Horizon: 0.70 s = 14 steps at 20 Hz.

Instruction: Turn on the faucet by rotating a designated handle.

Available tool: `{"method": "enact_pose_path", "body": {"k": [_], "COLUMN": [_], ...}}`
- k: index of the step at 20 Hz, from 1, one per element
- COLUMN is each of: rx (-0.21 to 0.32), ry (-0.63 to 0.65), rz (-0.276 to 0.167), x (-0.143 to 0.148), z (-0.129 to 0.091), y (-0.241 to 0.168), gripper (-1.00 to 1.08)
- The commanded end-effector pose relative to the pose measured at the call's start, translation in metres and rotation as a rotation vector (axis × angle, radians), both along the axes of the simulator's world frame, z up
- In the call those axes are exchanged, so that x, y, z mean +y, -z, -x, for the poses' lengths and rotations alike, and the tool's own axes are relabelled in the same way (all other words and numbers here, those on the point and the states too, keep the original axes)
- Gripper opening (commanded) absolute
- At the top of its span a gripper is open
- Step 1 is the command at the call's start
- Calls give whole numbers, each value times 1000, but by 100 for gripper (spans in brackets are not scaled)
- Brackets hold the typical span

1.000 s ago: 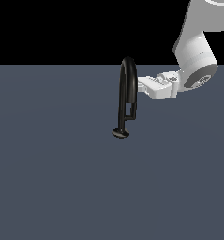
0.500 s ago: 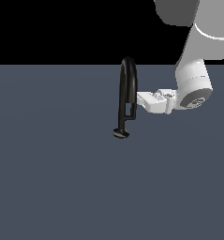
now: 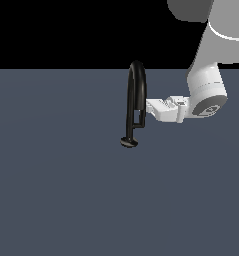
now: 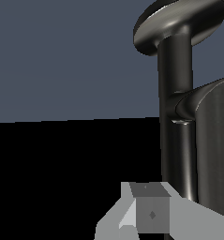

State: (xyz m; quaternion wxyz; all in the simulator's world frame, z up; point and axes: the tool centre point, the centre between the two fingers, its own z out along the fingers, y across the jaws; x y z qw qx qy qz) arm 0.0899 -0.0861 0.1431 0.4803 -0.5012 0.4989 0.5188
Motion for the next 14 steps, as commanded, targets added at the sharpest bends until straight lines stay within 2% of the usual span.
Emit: {"method": "enact_pose_path", "body": {"k": [1,14], "rx": [0,0], "ry": [0,0], "rz": [0,0], "x": [0,-1], "z": [4,29], "y": [-2,-11], "gripper": [-100,-100]}}
